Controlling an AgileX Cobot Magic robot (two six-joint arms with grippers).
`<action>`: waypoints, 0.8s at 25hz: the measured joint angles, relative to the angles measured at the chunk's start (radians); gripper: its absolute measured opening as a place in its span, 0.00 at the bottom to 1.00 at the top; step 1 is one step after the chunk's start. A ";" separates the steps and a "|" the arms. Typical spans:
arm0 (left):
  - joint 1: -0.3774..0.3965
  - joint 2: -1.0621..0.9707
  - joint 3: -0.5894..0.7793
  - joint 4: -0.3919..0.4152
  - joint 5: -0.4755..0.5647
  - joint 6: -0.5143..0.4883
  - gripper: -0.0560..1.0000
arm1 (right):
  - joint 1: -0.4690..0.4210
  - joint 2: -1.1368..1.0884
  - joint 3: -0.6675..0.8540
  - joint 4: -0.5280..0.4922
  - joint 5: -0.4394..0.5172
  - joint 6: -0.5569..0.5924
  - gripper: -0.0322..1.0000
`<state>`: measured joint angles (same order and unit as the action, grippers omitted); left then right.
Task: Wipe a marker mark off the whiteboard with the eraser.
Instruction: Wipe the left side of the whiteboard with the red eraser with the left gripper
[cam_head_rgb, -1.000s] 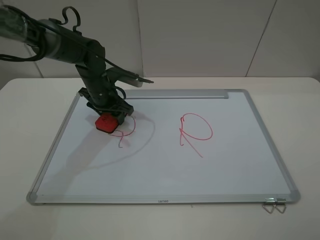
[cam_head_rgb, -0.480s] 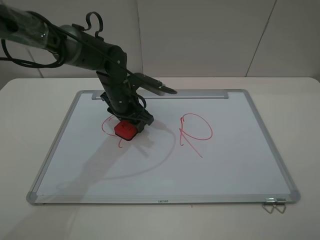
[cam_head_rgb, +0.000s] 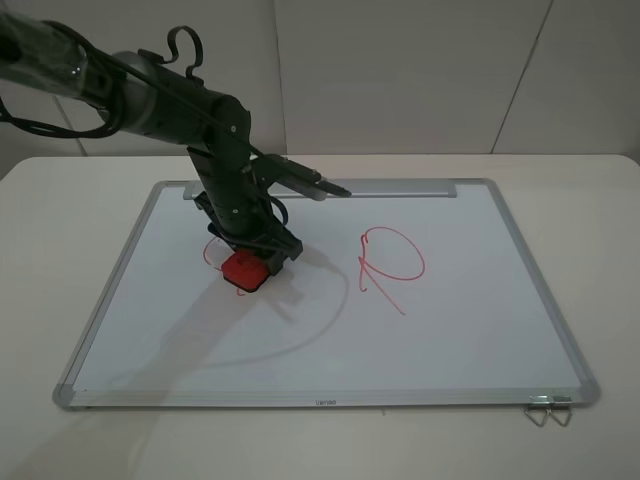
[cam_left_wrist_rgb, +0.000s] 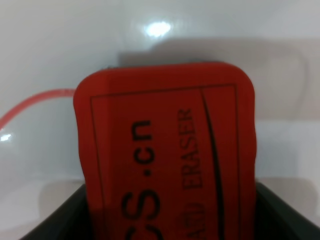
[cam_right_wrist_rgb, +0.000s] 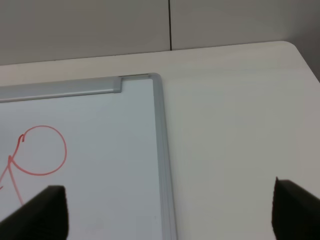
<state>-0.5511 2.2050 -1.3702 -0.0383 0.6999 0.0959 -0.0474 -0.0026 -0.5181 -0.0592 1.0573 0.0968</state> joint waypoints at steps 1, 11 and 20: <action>0.000 -0.007 0.017 0.001 0.000 0.000 0.60 | 0.000 0.000 0.000 0.000 0.000 0.000 0.73; 0.007 -0.156 0.269 0.015 -0.062 -0.046 0.60 | 0.000 0.000 0.000 0.000 0.000 0.000 0.73; 0.050 -0.185 0.328 0.002 -0.077 -0.103 0.60 | 0.000 0.000 0.000 0.000 0.000 0.000 0.73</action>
<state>-0.5010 2.0200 -1.0422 -0.0362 0.6229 -0.0071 -0.0474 -0.0026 -0.5181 -0.0592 1.0573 0.0968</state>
